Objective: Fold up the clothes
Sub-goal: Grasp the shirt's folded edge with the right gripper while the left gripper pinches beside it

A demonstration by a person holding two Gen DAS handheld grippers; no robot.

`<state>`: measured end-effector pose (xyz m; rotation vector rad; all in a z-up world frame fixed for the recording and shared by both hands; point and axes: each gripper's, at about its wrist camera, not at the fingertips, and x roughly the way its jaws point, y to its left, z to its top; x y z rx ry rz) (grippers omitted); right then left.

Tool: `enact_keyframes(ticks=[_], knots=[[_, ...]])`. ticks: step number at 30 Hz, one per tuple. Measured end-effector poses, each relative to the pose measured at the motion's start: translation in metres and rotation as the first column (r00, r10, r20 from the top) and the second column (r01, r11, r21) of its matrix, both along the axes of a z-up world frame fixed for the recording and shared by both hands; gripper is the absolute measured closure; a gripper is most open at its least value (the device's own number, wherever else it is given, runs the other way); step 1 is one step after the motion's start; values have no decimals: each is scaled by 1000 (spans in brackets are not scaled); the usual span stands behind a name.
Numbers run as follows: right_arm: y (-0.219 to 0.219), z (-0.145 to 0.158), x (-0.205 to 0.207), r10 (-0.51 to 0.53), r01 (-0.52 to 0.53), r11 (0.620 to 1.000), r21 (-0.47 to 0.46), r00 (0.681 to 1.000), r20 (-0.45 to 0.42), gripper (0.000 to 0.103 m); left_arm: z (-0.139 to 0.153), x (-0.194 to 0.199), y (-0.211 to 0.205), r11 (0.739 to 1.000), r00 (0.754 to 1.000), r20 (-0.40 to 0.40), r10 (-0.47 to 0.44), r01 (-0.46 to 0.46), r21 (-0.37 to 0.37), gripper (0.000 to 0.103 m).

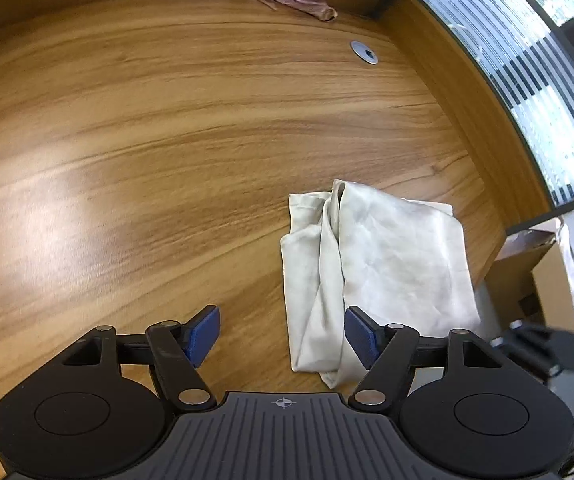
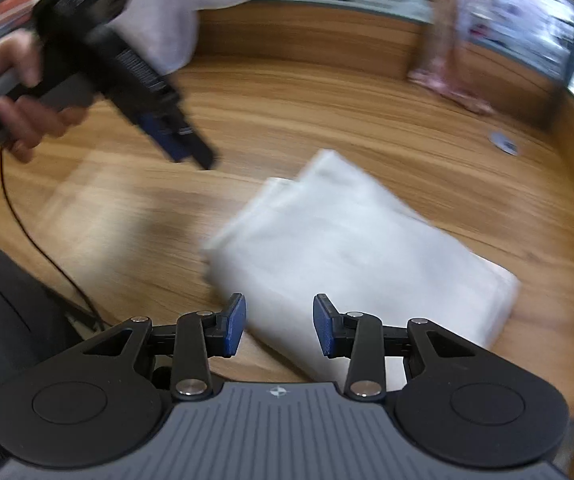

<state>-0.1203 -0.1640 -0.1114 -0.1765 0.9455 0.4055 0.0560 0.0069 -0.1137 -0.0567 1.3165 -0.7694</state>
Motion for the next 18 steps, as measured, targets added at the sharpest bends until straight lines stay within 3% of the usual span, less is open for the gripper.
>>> enact_keyframes(ticks=[7,16,18], knots=[[48,-20,20,94,-93,994,-53,995,21,61,5,-4,0,1000,999,-16,-29,29,-4,25],[86,-48,25,161,-151,965,-216,986,29,60,3,-5,2,997,994,-111,-10,2,-75,12],[89,-51,23,171,-157,956,-249,985,35,66,0,-6,1,996,992,-128,-7,-4,-87,10]])
